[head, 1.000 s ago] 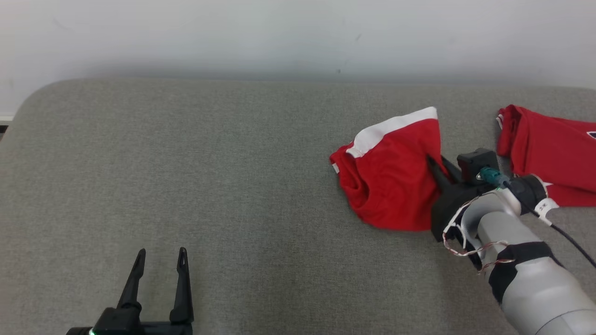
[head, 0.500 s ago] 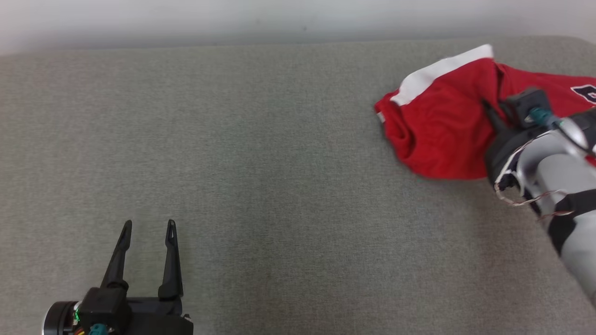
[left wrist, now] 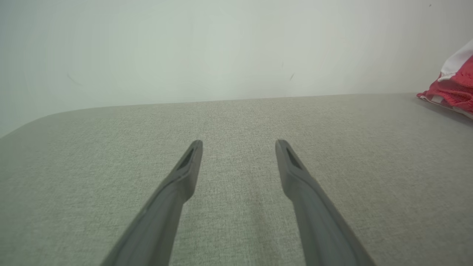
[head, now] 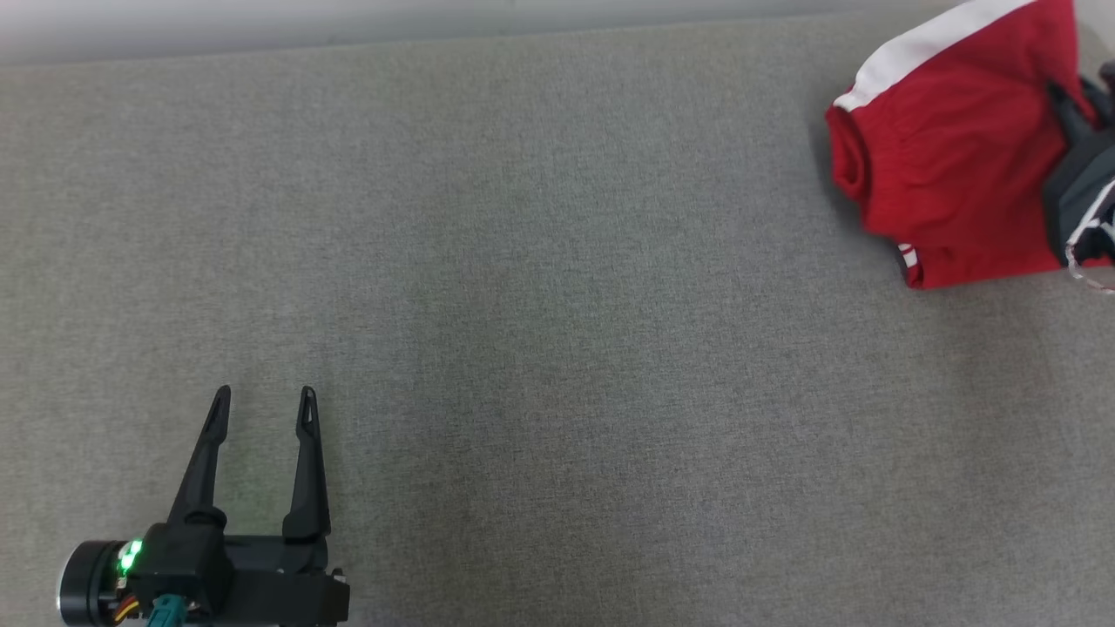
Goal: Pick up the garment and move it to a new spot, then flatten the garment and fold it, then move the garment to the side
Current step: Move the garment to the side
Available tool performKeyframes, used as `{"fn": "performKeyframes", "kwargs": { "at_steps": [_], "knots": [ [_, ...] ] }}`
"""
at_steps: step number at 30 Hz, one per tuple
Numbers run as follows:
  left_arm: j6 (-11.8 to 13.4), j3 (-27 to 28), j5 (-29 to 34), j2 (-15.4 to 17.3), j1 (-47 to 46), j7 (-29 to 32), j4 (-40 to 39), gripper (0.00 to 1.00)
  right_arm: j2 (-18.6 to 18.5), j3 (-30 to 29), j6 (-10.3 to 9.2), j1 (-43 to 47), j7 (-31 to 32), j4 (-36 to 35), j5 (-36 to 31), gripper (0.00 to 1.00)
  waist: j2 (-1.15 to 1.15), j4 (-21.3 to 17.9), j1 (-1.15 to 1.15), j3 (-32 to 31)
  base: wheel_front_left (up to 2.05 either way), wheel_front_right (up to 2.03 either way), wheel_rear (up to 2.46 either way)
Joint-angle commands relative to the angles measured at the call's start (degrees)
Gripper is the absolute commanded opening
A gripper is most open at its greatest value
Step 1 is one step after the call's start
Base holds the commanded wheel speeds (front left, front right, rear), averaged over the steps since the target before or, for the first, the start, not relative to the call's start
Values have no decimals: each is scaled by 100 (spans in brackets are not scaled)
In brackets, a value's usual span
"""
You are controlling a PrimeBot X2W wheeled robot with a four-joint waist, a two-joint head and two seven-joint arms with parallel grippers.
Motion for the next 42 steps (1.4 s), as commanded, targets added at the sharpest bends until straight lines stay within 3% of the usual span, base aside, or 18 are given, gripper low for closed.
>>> {"fn": "performKeyframes", "kwargs": {
  "at_steps": [1,10,20,21,23,24,35,42],
  "knots": [
    [-27,-2,45,1,-97,-13,-30,100,-67,41,-11,-80,26,-20,42,0,-1,-73,-1,127,0,0,0],
    [-75,50,138,11,-248,-13,-151,100,-424,289,-11,-443,164,202,109,0,-1,-63,-1,436,0,0,0],
    [-53,63,136,7,-211,-13,-214,100,-383,278,-11,-446,137,745,119,0,-1,26,-1,449,0,0,0],
    [-47,74,132,8,-208,-13,-222,100,-380,276,-11,-476,140,803,87,8,-1,33,-1,443,0,0,0],
    [-29,76,134,5,-201,-13,-218,100,-357,249,-11,-524,161,916,58,50,-1,41,-1,422,0,0,0],
    [-21,86,130,6,-187,-13,-212,100,-335,231,-11,-536,124,948,39,100,-1,42,-1,400,0,0,0],
    [58,102,-10,2,67,-13,-80,100,-74,-385,-11,-434,-632,1214,154,100,-1,96,-1,-102,0,0,0],
    [143,119,-166,0,441,-13,46,100,573,-909,-11,233,-1078,967,446,100,-1,190,-1,-685,0,0,0]
  ]
}}
